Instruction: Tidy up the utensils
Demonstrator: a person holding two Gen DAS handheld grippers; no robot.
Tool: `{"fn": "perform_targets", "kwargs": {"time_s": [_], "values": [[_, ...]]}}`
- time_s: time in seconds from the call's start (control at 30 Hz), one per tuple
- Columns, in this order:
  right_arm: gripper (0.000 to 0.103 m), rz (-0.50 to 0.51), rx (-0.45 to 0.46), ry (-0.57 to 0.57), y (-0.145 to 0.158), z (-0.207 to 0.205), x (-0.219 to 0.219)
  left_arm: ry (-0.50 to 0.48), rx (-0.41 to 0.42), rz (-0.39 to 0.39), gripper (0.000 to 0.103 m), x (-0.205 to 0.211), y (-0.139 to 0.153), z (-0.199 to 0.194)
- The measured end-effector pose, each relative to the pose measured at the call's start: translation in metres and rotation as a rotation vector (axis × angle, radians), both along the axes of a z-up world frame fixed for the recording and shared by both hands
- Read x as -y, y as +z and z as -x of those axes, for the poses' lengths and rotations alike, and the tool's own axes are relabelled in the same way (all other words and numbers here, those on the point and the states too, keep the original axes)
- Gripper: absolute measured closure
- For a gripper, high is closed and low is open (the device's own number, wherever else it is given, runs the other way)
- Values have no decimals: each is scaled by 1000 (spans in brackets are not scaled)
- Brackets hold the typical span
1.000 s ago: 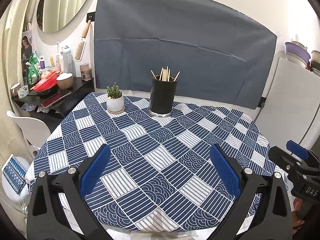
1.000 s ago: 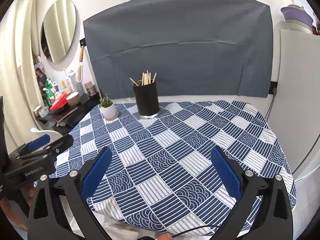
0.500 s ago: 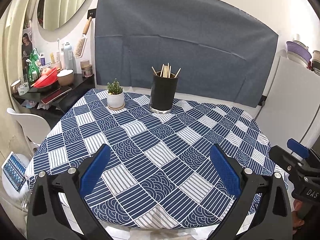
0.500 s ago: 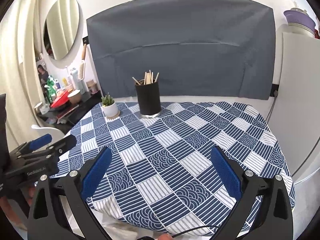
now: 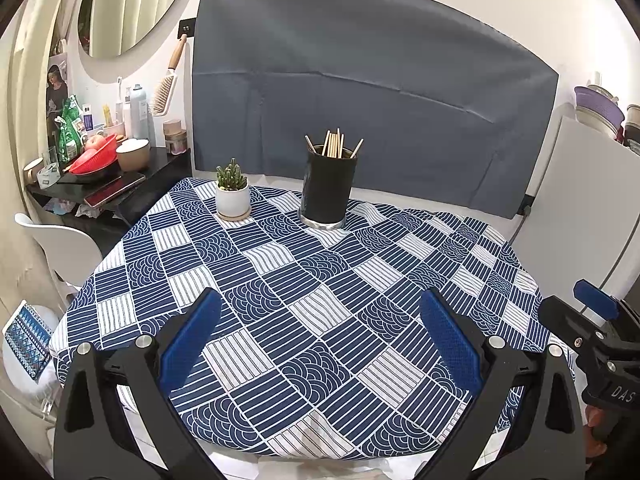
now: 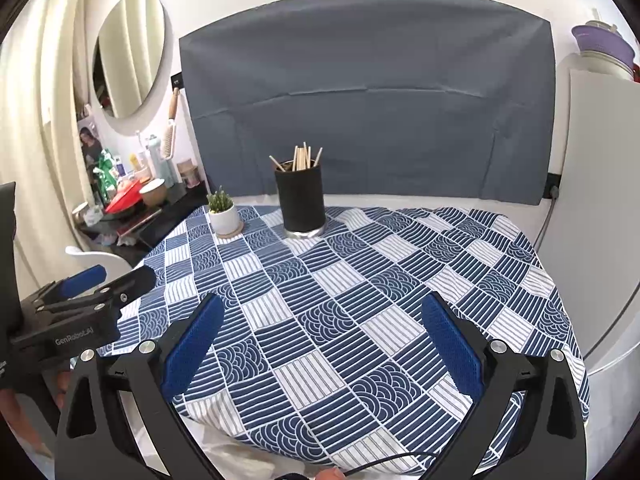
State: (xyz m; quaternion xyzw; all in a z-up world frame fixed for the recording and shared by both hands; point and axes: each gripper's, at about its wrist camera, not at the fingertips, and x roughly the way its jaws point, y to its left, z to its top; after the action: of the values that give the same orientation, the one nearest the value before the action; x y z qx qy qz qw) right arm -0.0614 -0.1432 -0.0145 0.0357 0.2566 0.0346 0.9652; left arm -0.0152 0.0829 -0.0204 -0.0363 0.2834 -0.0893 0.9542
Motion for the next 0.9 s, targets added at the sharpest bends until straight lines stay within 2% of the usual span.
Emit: {"fn": "perform_targets", "kwargs": {"time_s": [0.9], "values": [[8,6,3,-5,1,-5,-1,-5,-4,8,6,-1,0,-8]]}}
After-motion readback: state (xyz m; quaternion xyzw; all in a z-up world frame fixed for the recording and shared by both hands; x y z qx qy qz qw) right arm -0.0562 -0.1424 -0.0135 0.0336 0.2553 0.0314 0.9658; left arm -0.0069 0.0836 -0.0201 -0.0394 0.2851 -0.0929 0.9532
